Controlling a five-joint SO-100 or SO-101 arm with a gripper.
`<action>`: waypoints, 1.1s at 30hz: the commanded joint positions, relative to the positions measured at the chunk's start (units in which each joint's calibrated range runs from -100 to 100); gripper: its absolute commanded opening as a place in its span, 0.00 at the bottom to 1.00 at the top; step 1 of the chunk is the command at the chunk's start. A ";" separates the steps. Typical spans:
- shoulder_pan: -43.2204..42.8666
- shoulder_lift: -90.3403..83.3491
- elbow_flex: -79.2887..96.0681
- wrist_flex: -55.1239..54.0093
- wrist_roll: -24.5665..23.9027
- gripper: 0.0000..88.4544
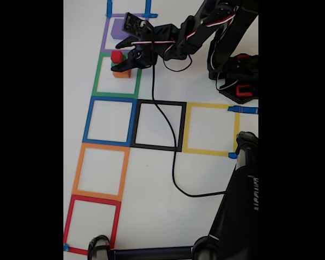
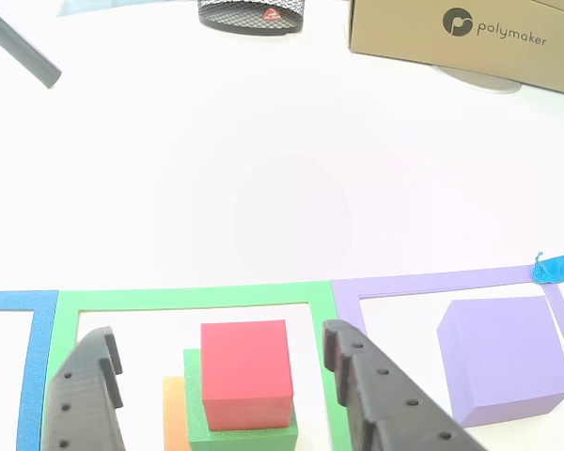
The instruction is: Tower of hanoi
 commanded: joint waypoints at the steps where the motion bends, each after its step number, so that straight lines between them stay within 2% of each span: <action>1: 2.36 -11.22 -3.34 11.73 0.36 0.26; 9: 6.01 -25.51 -25.25 54.48 0.36 0.06; 15: 10.32 -26.08 -45.70 84.12 0.36 0.01; 26: 26.04 -21.88 -77.07 116.02 0.36 0.01; 30: 30.45 -20.10 -84.98 122.01 0.36 0.01; 33: 32.28 -20.35 -83.98 122.26 0.36 0.02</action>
